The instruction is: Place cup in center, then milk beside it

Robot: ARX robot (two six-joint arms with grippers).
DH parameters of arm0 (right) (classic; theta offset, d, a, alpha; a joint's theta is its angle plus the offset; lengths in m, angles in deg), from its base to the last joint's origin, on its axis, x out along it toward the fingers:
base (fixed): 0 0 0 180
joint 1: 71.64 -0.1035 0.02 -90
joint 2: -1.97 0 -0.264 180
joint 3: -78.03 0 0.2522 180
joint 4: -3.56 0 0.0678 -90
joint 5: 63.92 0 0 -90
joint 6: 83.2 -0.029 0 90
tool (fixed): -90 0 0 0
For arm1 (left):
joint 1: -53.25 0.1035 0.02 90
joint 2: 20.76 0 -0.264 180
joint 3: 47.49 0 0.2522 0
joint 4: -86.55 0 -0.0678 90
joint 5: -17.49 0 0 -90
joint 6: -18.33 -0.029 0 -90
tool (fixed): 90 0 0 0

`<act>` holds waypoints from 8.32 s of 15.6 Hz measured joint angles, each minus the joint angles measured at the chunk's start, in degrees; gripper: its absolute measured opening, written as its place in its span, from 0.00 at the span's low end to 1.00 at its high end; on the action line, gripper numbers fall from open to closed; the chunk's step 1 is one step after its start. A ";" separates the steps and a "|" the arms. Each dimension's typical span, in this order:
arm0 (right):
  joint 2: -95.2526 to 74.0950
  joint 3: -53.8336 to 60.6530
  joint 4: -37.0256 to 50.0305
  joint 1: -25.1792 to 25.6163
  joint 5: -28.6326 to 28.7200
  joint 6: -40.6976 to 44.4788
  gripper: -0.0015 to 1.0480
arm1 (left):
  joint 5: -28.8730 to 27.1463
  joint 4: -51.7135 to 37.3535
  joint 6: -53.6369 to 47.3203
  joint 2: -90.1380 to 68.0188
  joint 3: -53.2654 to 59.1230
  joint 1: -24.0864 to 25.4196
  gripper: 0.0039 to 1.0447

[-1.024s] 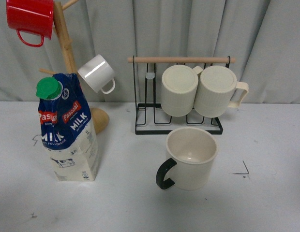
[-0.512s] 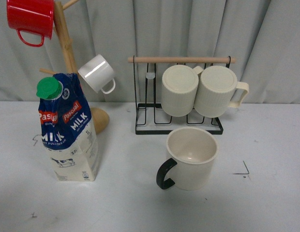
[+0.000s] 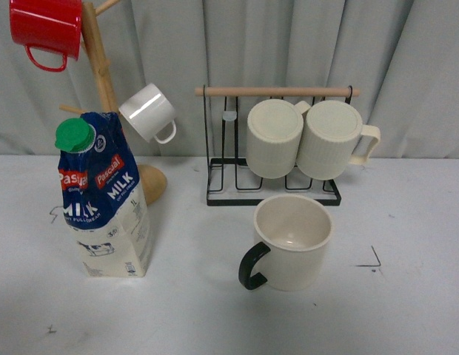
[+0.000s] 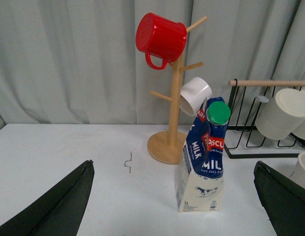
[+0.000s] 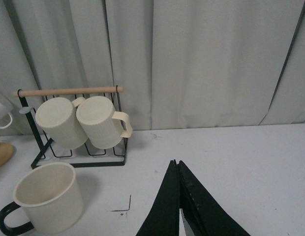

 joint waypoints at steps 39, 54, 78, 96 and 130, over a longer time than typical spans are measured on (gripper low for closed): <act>21.44 -0.02 -21.92 -0.04 0.09 0.02 0.94 | -19.82 -30.75 17.35 -78.27 -22.01 -19.08 0.94; 21.44 -0.02 -21.90 -0.04 0.09 0.02 0.94 | -16.72 -48.30 10.69 -100.15 -30.12 -18.40 0.76; 21.44 -0.02 -21.92 -0.04 0.09 0.02 0.94 | -19.69 -43.95 8.63 -106.90 -41.57 -27.02 0.03; 21.44 -0.02 -21.90 -0.24 0.11 0.02 0.94 | -17.31 -55.41 0.63 -59.78 -4.09 -17.05 0.32; 21.44 -0.02 -21.90 -0.26 0.15 0.04 0.94 | 0.00 0.00 0.22 0.00 0.00 -0.04 0.44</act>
